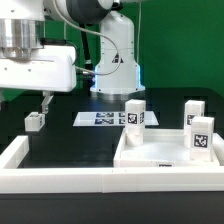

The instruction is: Assemble square table

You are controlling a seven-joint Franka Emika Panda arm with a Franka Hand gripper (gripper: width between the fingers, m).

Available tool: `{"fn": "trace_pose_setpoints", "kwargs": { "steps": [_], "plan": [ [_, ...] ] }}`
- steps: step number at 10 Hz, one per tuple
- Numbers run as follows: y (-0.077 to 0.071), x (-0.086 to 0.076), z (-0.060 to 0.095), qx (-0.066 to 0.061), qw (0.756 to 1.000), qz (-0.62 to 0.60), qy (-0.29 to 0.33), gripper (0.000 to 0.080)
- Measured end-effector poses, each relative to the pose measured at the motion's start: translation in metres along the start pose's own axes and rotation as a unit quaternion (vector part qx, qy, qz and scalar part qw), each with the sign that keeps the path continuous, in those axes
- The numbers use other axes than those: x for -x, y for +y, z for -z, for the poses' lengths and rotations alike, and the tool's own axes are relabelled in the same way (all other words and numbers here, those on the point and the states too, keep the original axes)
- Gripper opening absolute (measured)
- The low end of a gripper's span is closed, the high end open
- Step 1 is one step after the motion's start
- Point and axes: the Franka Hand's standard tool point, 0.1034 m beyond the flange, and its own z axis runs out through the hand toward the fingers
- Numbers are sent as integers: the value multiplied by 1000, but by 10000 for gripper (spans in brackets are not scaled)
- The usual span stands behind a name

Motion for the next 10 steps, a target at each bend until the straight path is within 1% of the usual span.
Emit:
{"fn": "trace_pose_setpoints", "kwargs": {
  "steps": [2, 7, 8, 9, 10],
  "plan": [
    [11, 23, -4, 3, 1000, -4, -10, 648],
    [15, 49, -11, 1, 1000, -8, -27, 648],
    [17, 54, -13, 3, 1000, 4, -26, 648],
    [18, 63, -16, 7, 999, 20, -26, 648],
    [16, 69, -15, 7, 999, 40, -24, 648]
  ]
}}
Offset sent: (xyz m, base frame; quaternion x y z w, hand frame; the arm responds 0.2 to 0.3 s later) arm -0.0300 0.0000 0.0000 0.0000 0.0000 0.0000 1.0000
